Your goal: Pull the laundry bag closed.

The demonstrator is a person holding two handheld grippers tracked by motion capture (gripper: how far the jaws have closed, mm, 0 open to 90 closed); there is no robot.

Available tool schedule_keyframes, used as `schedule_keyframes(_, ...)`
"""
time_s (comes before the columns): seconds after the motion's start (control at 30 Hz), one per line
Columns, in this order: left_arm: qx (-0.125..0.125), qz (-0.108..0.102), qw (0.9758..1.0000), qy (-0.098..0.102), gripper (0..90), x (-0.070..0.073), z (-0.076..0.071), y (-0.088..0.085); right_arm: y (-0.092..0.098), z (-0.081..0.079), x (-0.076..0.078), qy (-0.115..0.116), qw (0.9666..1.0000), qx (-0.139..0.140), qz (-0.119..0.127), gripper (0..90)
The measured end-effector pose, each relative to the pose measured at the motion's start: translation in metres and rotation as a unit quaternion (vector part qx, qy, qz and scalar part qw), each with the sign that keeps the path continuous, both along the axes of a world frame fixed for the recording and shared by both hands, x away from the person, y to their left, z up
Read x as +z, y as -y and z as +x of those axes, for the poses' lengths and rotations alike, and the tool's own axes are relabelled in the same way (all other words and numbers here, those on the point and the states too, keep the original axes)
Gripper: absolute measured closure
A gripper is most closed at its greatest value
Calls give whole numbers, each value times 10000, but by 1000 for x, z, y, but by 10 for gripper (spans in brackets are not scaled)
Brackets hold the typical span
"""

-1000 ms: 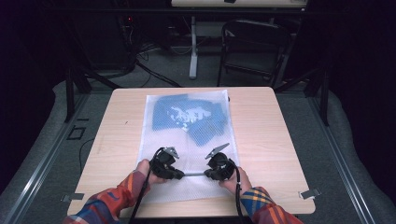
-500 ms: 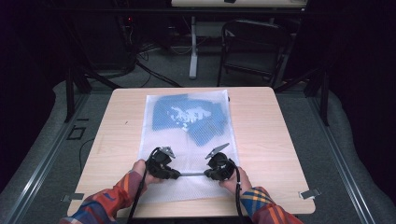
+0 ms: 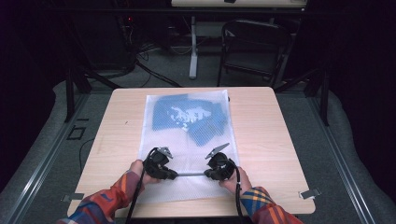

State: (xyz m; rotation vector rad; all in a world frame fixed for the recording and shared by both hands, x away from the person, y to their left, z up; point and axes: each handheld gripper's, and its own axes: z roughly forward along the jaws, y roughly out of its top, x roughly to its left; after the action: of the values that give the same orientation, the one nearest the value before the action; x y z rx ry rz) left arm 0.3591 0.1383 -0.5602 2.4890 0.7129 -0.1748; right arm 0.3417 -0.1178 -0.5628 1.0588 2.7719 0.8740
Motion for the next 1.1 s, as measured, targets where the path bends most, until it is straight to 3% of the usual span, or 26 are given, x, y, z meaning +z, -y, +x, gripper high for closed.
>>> schedule_keyframes(0.5,84,50,9999,-35,863,1,-1,-5,0,0,0,-5,10000,-12,-4,900)
schedule_keyframes(1.1,233,107,9996,-76,863,2,-2,-22,0,0,0,-9,10000,-9,-10,900)
